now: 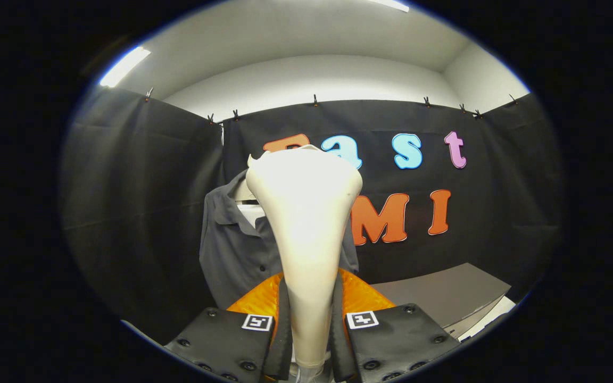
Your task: Iron the clothes twice with a garment steamer, once on the left side and once on the right side.
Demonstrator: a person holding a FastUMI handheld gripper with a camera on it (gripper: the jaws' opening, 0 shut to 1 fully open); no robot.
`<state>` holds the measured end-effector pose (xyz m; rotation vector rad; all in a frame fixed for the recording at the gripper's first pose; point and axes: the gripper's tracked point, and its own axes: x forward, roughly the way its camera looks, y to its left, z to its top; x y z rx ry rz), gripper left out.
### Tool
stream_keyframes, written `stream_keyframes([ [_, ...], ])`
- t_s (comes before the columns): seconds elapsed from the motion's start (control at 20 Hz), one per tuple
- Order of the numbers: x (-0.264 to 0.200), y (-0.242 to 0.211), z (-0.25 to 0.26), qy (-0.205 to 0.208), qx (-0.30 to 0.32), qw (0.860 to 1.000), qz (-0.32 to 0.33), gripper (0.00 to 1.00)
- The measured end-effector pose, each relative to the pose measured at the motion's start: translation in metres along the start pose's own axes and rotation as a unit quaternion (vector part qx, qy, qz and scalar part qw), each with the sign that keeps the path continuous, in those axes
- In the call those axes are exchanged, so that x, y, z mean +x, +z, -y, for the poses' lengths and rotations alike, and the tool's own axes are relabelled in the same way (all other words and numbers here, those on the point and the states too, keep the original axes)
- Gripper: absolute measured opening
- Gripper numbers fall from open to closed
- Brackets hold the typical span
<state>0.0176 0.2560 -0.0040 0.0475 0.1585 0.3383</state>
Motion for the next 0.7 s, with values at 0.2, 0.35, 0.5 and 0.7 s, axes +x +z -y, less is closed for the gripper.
stream_keyframes([
  [0.2, 0.001, 0.006, -0.002, 0.004, -0.003, 1.0, 0.008, 0.37],
  [0.35, 0.003, 0.007, 0.002, 0.004, -0.002, 1.0, 0.011, 0.37],
  [0.5, 0.002, 0.005, 0.005, 0.006, 0.0, 1.0, 0.011, 0.37],
  [0.7, 0.0, 0.0, 0.014, 0.008, 0.003, 1.0, 0.009, 0.37],
])
